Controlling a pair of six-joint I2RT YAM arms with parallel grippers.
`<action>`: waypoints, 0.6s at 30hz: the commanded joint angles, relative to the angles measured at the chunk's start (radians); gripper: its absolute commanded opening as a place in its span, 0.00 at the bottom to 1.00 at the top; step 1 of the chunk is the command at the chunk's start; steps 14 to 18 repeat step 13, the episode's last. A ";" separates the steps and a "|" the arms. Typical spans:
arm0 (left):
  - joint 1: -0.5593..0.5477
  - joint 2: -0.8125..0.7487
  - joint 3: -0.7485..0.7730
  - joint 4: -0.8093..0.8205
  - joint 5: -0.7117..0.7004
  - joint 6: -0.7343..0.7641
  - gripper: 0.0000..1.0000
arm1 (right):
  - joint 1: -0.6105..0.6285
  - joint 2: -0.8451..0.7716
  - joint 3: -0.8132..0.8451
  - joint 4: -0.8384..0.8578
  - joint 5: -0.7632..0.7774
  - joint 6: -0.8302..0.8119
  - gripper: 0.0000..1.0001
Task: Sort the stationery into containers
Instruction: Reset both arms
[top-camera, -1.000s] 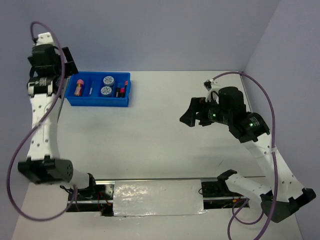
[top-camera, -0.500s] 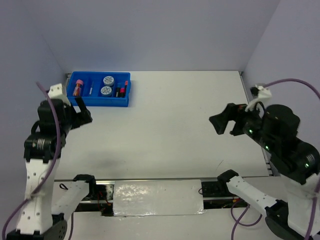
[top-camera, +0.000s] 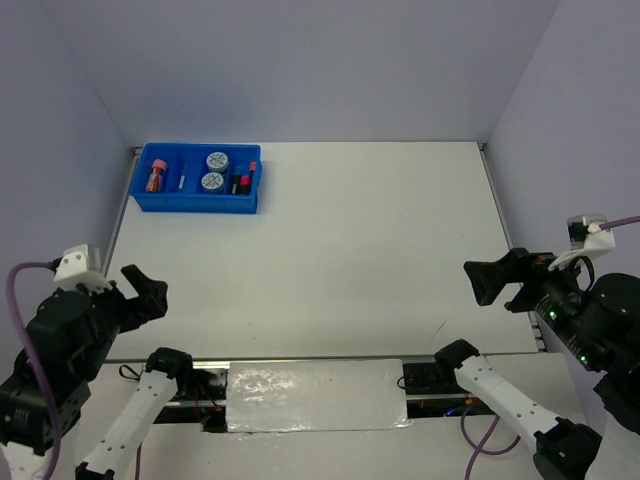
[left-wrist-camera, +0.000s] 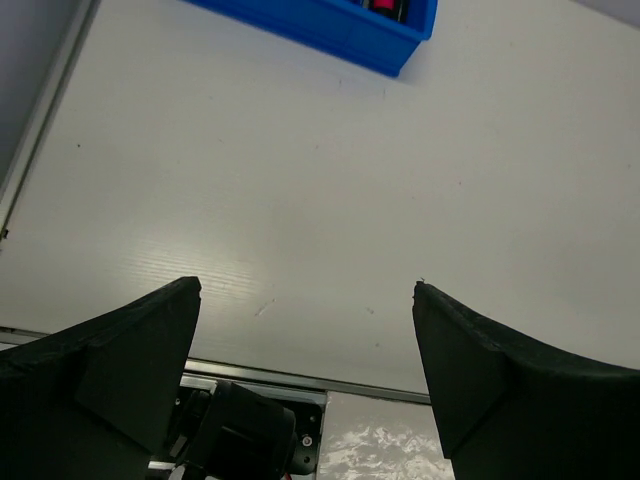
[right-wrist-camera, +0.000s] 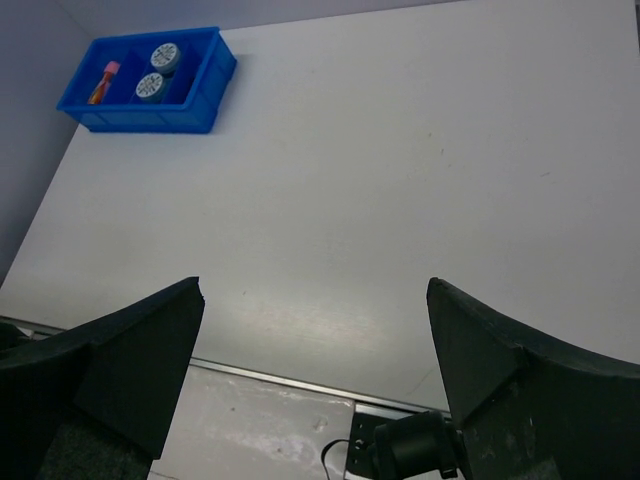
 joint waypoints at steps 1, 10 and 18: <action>-0.006 -0.006 0.107 -0.089 -0.045 0.007 0.99 | 0.003 0.002 -0.031 -0.064 -0.008 -0.005 1.00; -0.006 0.077 0.258 -0.116 -0.108 0.009 0.99 | 0.005 -0.014 -0.047 -0.038 -0.009 -0.002 1.00; -0.006 0.088 0.275 -0.089 -0.100 0.003 0.99 | 0.003 -0.032 -0.071 -0.024 -0.026 0.010 1.00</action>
